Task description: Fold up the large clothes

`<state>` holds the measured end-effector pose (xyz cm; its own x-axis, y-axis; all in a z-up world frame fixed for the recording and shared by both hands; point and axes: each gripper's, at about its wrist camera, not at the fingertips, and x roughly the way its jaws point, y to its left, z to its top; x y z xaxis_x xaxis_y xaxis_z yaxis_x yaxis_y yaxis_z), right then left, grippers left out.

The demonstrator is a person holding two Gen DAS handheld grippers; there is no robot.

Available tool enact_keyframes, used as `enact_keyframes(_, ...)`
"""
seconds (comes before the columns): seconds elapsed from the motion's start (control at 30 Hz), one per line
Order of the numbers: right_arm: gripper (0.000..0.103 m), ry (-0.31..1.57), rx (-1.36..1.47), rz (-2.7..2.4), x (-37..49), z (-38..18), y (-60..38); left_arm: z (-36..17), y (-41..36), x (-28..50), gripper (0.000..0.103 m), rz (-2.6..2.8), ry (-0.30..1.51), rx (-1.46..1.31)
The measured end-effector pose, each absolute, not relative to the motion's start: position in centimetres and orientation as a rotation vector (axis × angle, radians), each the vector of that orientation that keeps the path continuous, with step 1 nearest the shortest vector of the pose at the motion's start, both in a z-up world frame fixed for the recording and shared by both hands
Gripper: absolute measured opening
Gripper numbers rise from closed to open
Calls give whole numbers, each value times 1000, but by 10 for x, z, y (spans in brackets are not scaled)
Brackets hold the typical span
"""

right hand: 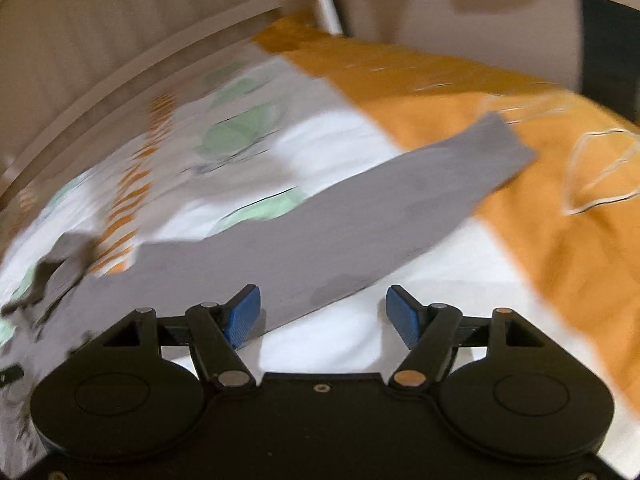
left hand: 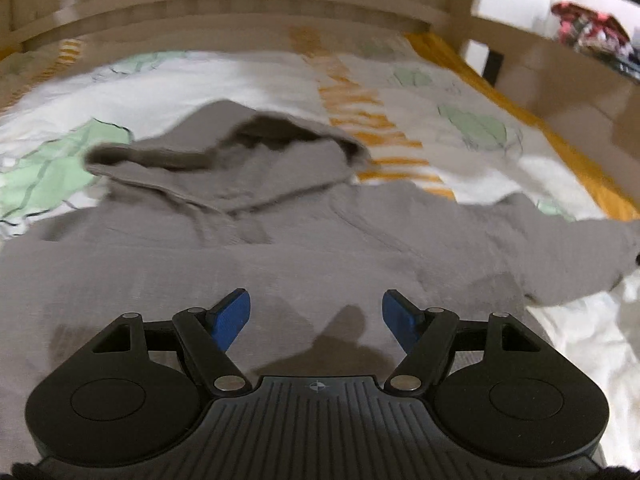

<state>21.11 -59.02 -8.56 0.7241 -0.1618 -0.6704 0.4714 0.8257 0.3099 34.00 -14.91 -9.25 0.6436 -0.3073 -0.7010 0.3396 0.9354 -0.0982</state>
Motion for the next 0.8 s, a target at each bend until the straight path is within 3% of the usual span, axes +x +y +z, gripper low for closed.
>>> enact_keyframes(0.17, 73, 648, 540, -449, 217, -95, -636, -115, -175, 340, 87, -343, 786, 171)
enact_keyframes(0.57, 74, 556, 665, -499, 242, -115, -695, -123, -178, 335, 96, -347, 731, 188)
enact_keyframes(0.63, 65, 540, 709, -506, 241, -117, -702, -124, -178, 334, 96, -346, 728, 189)
enact_keyframes(0.67, 49, 544, 713, -518, 243, -117, -704, -124, -178, 334, 96, -346, 727, 189)
enact_keyframes(0.7, 24, 555, 711, -538, 243, -117, -706, -124, -178, 334, 96, -347, 728, 188)
enact_keyframes(0.8, 15, 549, 738, -535, 238, -113, -709, -123, -176, 335, 96, -351, 733, 184)
